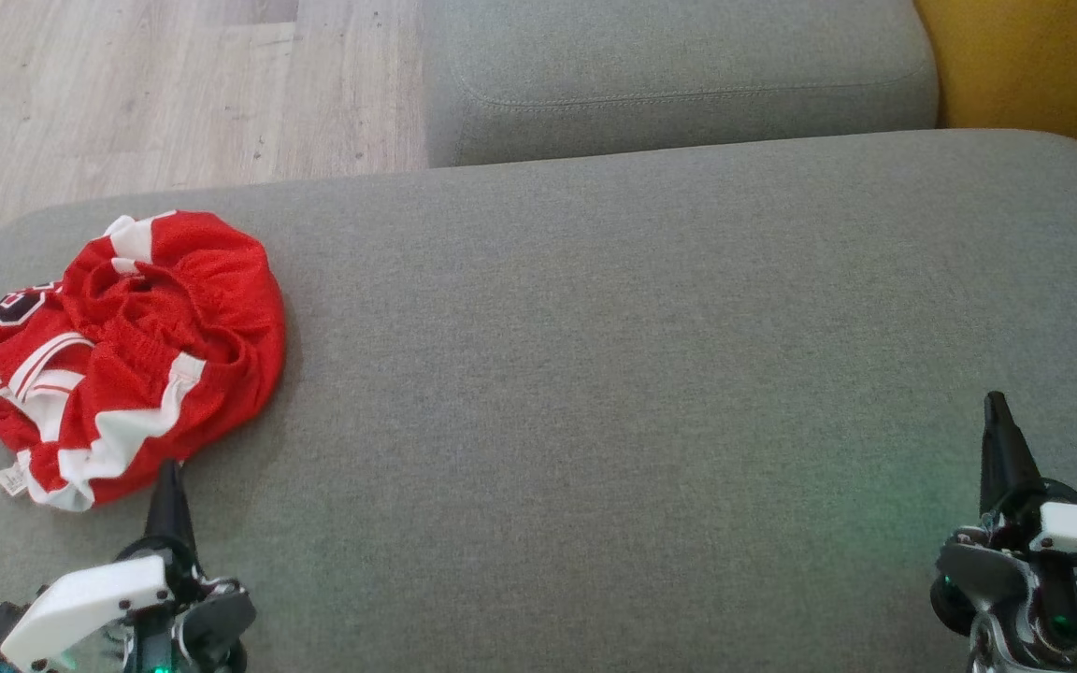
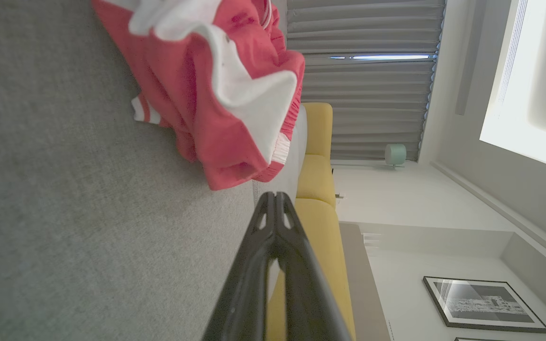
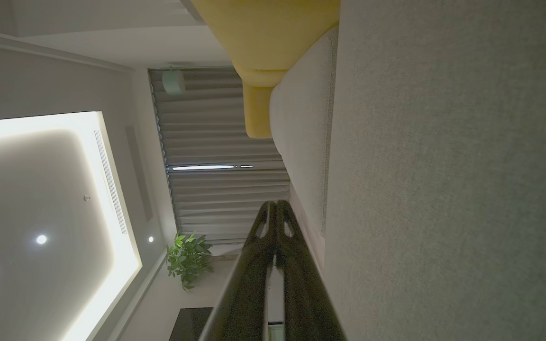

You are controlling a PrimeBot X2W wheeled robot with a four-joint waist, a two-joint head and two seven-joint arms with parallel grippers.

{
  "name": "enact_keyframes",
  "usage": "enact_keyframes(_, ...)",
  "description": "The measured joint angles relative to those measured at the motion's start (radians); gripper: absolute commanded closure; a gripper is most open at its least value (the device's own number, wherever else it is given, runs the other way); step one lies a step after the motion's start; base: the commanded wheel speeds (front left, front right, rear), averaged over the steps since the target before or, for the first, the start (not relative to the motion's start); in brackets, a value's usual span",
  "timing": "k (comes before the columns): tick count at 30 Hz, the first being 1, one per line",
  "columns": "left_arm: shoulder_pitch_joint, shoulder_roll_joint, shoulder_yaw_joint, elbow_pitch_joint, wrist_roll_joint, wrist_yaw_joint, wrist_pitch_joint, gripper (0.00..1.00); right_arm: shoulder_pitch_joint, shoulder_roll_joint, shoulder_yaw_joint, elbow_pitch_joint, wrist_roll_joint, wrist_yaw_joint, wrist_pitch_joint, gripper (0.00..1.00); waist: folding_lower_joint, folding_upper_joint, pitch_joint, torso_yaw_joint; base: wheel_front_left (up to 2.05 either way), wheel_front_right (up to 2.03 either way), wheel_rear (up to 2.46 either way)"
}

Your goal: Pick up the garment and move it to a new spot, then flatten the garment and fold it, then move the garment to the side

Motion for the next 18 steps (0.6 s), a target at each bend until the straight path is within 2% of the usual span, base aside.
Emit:
enact_keyframes(5,0.000,0.000,0.000,0.000,0.000,0.000,0.000,1.00,0.000,0.000,0.000,0.000,0.000,0.000,0.000,1.00,0.0000,0.0000,0.000,0.000,0.00,0.00,0.00)
enact_keyframes(6,0.000,0.000,-0.001,0.002,0.000,0.001,0.000,0.00,0.000,0.000,0.000,0.002,0.000,0.000,0.000,0.00,0.0000,0.0000,0.000,0.000,0.00,0.00,0.00)
enact_keyframes(11,0.050,-0.004,-0.011,0.071,0.000,0.001,-0.001,0.00,0.053,0.004,0.004,0.073,0.000,-0.001,-0.001,0.00,0.0000,0.0000,0.000,0.000,0.00,0.00,0.00)
enact_keyframes(18,0.064,-0.006,-0.012,0.066,0.013,0.001,-0.016,0.00,0.067,0.005,0.024,0.078,-0.022,-0.001,-0.017,0.00,0.0000,0.0000,-0.004,-0.002,0.00,0.00,0.00)
